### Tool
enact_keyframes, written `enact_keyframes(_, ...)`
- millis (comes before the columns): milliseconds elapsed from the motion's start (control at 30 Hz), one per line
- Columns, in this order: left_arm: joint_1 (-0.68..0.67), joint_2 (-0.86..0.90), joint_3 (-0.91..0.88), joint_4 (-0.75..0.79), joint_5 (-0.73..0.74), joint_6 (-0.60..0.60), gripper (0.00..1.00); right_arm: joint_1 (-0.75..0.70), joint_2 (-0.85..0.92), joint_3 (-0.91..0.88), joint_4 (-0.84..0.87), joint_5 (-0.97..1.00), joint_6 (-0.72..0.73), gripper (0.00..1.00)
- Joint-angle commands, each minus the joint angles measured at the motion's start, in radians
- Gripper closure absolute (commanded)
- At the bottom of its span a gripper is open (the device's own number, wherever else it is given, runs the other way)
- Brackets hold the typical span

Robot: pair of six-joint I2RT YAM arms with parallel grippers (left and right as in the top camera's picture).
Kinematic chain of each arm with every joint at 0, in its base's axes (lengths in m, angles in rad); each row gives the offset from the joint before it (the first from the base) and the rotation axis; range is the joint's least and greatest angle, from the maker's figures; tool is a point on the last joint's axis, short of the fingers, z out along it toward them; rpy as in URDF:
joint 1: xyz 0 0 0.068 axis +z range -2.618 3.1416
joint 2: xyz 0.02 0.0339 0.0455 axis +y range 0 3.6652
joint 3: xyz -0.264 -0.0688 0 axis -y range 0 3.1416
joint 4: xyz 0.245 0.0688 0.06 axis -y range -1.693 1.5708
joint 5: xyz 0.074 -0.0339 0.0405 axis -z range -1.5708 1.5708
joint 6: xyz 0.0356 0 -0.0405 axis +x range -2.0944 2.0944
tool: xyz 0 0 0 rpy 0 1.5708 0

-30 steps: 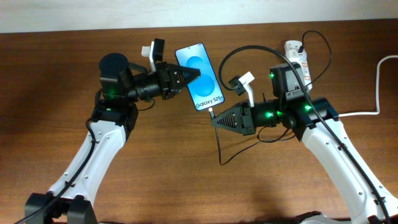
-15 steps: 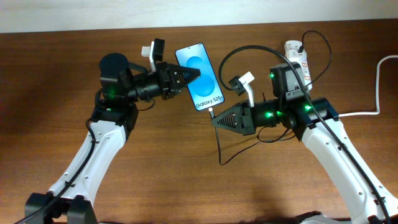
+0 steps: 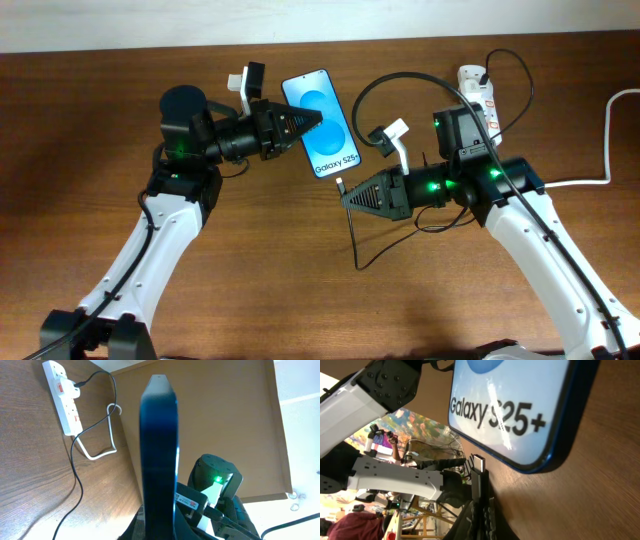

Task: Plug charger to phone and switch on socket
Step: 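Push the plug into the phone's bottom port with the right gripper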

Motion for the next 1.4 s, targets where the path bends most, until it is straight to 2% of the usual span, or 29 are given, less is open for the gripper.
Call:
enact_keyframes(0,0.001,-0.004,0.019,0.009,0.017,0.017,1.00,-0.024,-0.020,0.009,-0.001,-0.032,-0.006,0.95)
enact_keyframes(533,0.000,-0.004,0.019,0.009,0.013,0.017,1.00,-0.035,-0.020,0.009,0.013,-0.084,-0.018,0.96)
enact_keyframes(667,0.000,-0.004,0.019,0.009,0.013,0.017,1.00,-0.034,-0.020,0.009,0.019,-0.027,-0.017,0.96)
enact_keyframes(1367,-0.036,-0.004,0.019,0.009,-0.031,-0.014,1.00,-0.034,-0.020,0.009,0.023,0.011,-0.010,0.96)
